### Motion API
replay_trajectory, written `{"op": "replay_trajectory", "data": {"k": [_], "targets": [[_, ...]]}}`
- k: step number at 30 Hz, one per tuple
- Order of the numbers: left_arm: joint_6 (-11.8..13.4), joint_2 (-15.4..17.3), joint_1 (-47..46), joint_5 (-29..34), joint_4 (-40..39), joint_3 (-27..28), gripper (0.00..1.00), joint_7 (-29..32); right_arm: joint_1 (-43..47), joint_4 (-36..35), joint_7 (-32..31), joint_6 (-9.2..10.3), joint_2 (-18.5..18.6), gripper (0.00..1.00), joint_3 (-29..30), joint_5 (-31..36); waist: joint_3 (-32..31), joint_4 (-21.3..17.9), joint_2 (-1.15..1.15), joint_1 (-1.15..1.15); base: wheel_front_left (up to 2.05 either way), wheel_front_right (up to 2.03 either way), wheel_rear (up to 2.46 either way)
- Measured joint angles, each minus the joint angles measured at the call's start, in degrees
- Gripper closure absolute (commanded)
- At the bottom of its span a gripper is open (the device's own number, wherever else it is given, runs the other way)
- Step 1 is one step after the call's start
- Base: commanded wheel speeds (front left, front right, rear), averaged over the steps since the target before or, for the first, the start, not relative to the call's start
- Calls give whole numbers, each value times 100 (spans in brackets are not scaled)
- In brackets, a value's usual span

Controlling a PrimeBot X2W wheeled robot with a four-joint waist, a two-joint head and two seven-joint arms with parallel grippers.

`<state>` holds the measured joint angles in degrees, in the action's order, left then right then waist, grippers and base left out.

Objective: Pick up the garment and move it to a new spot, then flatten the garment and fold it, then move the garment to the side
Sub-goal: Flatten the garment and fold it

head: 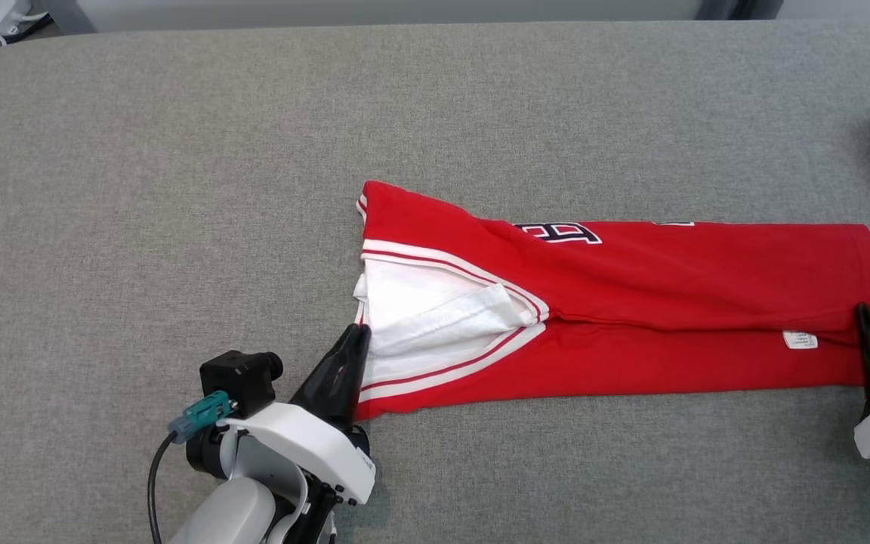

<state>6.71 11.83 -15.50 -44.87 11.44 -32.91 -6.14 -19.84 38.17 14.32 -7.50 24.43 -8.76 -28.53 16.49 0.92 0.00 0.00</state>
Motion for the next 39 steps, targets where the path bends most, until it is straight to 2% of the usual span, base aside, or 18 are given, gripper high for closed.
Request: {"op": "replay_trajectory", "data": {"k": [6, 16, 19, 21, 25, 31, 39], "targets": [[43, -31, 0, 1, 92, 56, 0, -266, 60, -123, 1, 0, -278, 0, 368, 175, -144, -25, 0, 0, 0, 0, 0], [145, -222, 120, 266, 196, 431, 0, -792, 348, -1017, 1, 0, -934, 0, 499, 460, -571, -123, 0, 0, 0, 0, 0], [152, -260, 273, 493, 201, 579, 0, -810, 490, -1248, 1, 0, -1092, 0, 515, 492, -727, -152, 0, 0, 0, 0, 0], [143, -337, 416, 938, 132, 688, 0, -810, 725, -1502, 1, 0, -1263, 0, 597, 491, -891, -167, 0, 0, 0, 0, 0], [143, -425, 716, 1738, -252, 1055, 0, -812, 1090, -1904, 1, 1, -1379, 0, 594, 584, -1087, -173, 0, 0, 0, 0, 0], [142, -665, 1269, 2432, -606, 1558, 0, -827, 1545, -2508, 1, 1, -1539, 0, 615, 647, -1285, -180, 0, 0, 0, 0, 0], [33, -880, 1967, 2942, -811, 2048, 0, -827, 2269, -3037, 1, 1, -1636, 0, 460, 738, -1593, -229, 0, 0, 0, 0, 0]]}}
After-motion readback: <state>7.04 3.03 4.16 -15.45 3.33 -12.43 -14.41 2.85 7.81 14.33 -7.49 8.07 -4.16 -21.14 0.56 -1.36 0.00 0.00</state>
